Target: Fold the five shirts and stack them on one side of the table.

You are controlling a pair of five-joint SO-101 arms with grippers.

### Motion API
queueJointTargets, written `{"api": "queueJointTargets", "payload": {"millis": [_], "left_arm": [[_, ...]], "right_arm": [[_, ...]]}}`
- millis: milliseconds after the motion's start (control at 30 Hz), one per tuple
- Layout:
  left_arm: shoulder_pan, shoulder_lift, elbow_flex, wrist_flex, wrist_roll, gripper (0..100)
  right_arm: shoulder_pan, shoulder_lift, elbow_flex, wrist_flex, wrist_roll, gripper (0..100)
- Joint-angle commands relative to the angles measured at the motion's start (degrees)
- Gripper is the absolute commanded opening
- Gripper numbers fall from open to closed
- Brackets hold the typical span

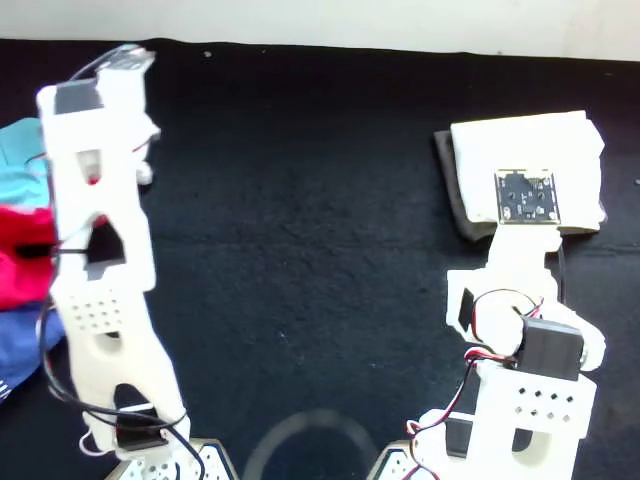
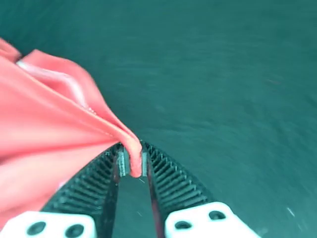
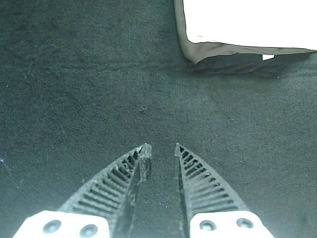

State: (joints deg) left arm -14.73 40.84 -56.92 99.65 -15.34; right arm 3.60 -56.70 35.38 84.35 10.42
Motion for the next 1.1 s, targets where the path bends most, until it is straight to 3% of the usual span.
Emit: {"api": "queueJointTargets", "payload": {"millis": [0,300,533,900,1067], "left_arm": [[5.32,-3.91,-6.29,2.37,0.62,1],[24.57,-21.67,-6.81,1.85,0.62,1],[36.79,-33.36,-6.81,-8.79,0.35,1],[41.54,-42.24,-6.81,-24.44,0.70,1],[38.64,-43.03,-5.58,-21.98,0.70,1]], "right_arm": [[-0.31,-0.57,0.13,-0.66,0.53,8.8],[-0.31,-0.92,9.54,-3.03,0.53,8.8],[-0.31,-1.01,14.90,-6.46,0.53,8.8],[-0.31,-0.92,14.99,-9.01,0.18,8.8],[-0.31,-0.92,14.46,-9.36,0.18,8.8]]}}
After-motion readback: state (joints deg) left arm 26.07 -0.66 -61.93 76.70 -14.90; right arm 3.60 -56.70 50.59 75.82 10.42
